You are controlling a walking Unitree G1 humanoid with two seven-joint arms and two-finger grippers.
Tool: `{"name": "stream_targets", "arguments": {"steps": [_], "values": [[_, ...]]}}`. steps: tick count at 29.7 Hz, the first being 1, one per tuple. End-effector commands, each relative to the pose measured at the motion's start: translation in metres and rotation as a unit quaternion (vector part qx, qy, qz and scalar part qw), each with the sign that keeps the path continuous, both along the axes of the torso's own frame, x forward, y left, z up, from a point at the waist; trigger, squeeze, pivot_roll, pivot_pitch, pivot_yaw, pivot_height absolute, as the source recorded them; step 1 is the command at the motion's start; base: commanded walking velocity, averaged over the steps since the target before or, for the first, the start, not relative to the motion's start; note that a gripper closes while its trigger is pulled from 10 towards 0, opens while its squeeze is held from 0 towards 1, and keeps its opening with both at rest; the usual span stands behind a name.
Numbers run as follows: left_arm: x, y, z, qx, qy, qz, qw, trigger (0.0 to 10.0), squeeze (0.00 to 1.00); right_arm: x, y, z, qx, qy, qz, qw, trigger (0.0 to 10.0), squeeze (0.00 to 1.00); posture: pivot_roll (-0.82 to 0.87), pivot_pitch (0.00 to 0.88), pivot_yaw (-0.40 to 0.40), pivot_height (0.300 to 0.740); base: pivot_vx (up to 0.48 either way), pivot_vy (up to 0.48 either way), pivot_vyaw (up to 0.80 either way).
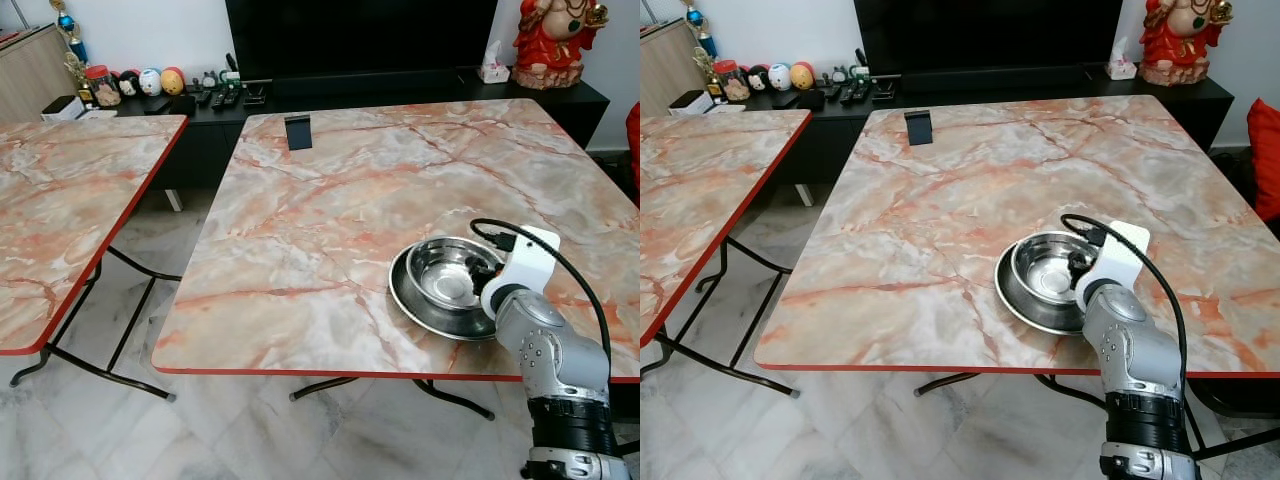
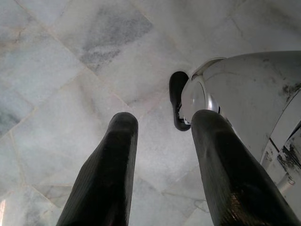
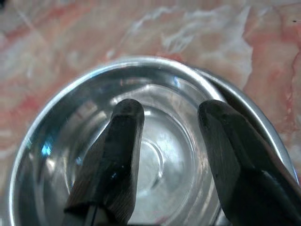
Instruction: Setting the table
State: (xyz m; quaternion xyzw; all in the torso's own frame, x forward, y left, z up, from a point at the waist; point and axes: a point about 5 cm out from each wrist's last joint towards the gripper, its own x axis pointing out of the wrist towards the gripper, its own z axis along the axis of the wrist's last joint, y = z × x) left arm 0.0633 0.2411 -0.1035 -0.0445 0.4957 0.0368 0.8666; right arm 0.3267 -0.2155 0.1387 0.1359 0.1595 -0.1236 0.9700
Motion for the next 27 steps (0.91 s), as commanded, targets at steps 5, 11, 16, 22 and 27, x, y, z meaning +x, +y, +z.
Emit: {"name": "stream_targets", "arguments": {"steps": [5, 11, 16, 22, 27], "values": [[-0.005, 0.004, 0.000, 0.005, 0.011, -0.006, 1.000, 10.0, 0.00, 0.006, 0.018, 0.027, -0.007, -0.137, 0.051, 0.989, 10.0, 0.00, -0.15, 0.000, 0.074, 0.740, 0.000, 0.000, 0.00], [-0.005, 0.006, 0.001, 0.012, 0.006, -0.001, 1.000, 10.0, 0.00, 0.000, 0.026, 0.021, -0.031, -0.172, 0.064, 0.983, 10.0, 0.00, -0.14, 0.000, 0.077, 0.740, 0.000, 0.000, 0.00], [-0.006, 0.007, 0.001, 0.021, 0.000, 0.004, 1.000, 10.0, 0.00, -0.006, 0.027, 0.017, -0.076, -0.199, 0.074, 0.974, 10.0, 0.00, -0.15, 0.000, 0.075, 0.740, 0.000, 0.000, 0.00], [-0.004, 0.008, 0.004, 0.025, -0.022, 0.009, 0.999, 10.0, 0.00, -0.020, 0.026, 0.004, -0.145, -0.211, 0.109, 0.960, 10.0, 0.00, -0.14, 0.000, 0.069, 0.740, 0.000, 0.000, 0.00], [-0.004, 0.009, 0.004, 0.026, -0.026, 0.001, 0.999, 10.0, 0.00, -0.022, 0.033, 0.006, -0.152, -0.243, 0.092, 0.954, 10.0, 0.00, -0.15, 0.000, 0.084, 0.740, 0.000, 0.000, 0.00]]}}
